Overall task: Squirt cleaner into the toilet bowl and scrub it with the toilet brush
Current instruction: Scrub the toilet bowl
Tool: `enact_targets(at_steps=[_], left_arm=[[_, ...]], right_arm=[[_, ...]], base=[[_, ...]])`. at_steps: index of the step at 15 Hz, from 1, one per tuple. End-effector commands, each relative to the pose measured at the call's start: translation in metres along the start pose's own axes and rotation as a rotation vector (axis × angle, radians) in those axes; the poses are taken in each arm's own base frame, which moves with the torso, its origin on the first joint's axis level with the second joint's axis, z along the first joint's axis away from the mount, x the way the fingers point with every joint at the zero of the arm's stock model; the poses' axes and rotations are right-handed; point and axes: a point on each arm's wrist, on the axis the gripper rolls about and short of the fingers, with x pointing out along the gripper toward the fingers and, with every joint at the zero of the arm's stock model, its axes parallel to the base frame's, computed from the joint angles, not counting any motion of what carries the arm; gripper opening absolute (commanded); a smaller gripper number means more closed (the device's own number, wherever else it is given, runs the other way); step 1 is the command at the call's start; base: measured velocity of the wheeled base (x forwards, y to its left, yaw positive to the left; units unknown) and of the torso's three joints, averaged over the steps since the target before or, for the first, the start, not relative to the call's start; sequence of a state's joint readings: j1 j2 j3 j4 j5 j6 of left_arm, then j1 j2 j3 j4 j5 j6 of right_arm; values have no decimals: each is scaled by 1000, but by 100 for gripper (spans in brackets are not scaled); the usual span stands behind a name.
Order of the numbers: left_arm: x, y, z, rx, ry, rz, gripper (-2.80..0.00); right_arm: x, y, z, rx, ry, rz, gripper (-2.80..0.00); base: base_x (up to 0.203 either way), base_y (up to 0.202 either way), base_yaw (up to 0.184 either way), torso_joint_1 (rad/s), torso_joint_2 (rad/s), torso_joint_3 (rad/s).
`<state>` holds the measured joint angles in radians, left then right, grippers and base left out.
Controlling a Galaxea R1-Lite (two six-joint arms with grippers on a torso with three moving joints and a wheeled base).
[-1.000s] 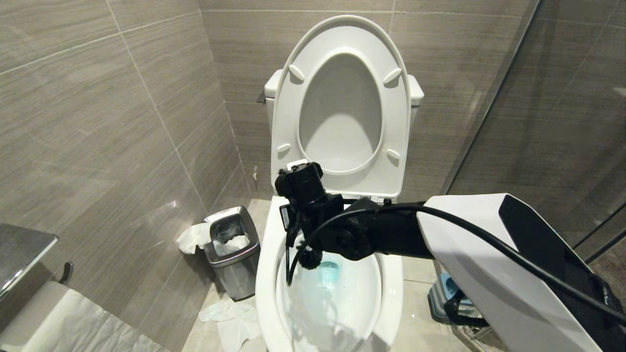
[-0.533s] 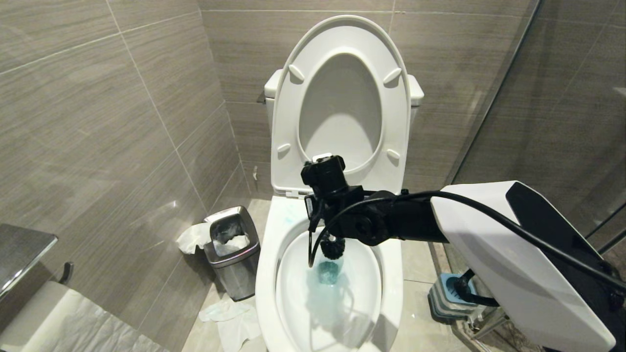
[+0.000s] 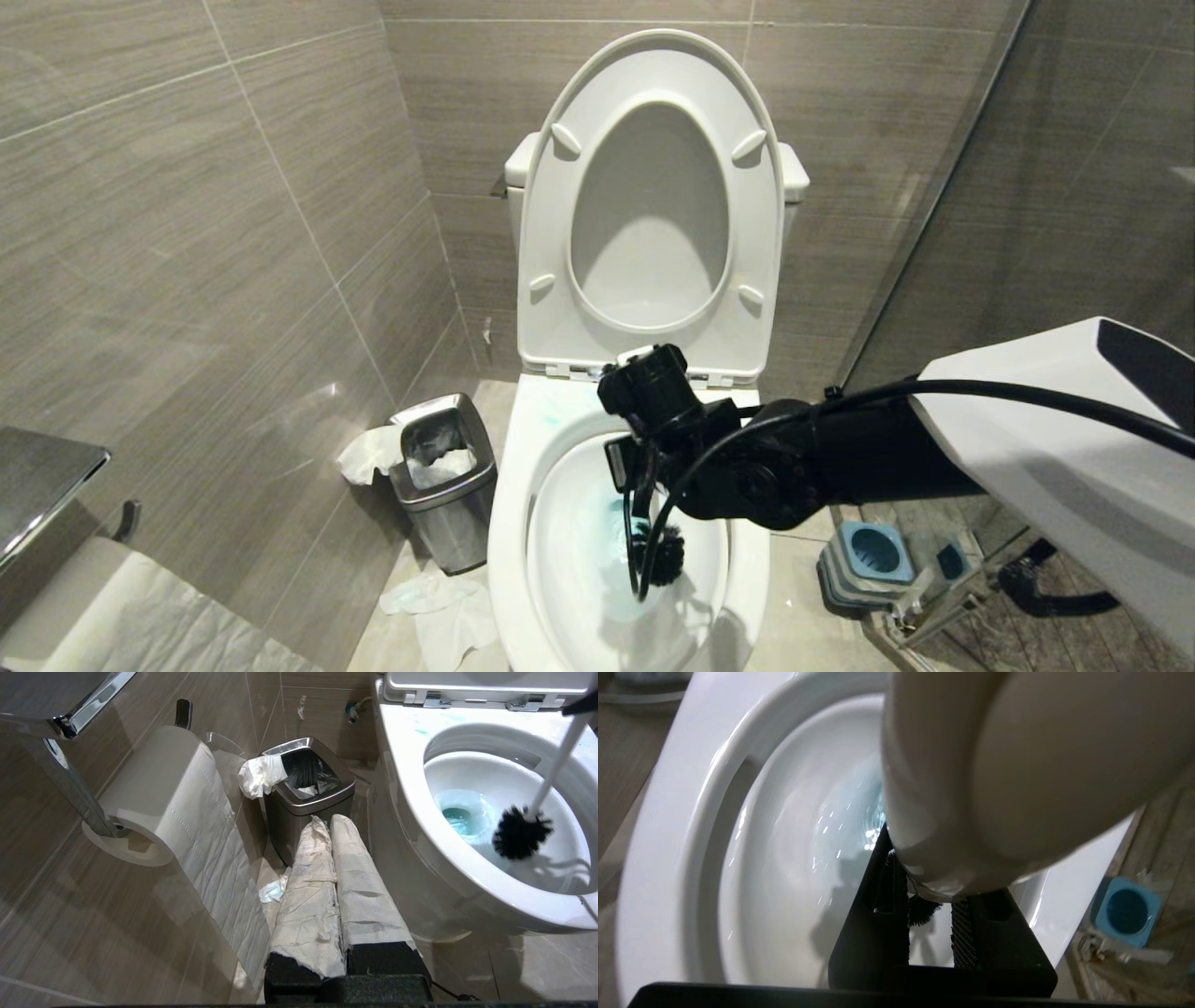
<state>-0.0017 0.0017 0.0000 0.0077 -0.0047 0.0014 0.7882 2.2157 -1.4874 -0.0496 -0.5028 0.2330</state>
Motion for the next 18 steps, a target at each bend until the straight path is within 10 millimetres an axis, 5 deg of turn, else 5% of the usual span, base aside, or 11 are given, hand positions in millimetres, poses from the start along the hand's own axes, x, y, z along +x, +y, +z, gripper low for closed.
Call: enact_targets(at_steps=[1,5,8,18], left_arm=[[0,0,-1,0,3,0,-280],[0,0,-1,0,3,0,-280],[0,0,0,0,1,0,-280],[0,0,-1,0,3,0,-280]], right_arm=[[-43,16,-10,-9,3,78,-280],[-46,48,-27,-29,28,151,-280],[-33,60,-14,6,-12,161,-280],[35,58,21,54,-142,31,-280]], base=[[0,0,0,0,0,0],[0,0,0,0,0,0],[0,0,0,0,0,0],[0,0,0,0,0,0]])
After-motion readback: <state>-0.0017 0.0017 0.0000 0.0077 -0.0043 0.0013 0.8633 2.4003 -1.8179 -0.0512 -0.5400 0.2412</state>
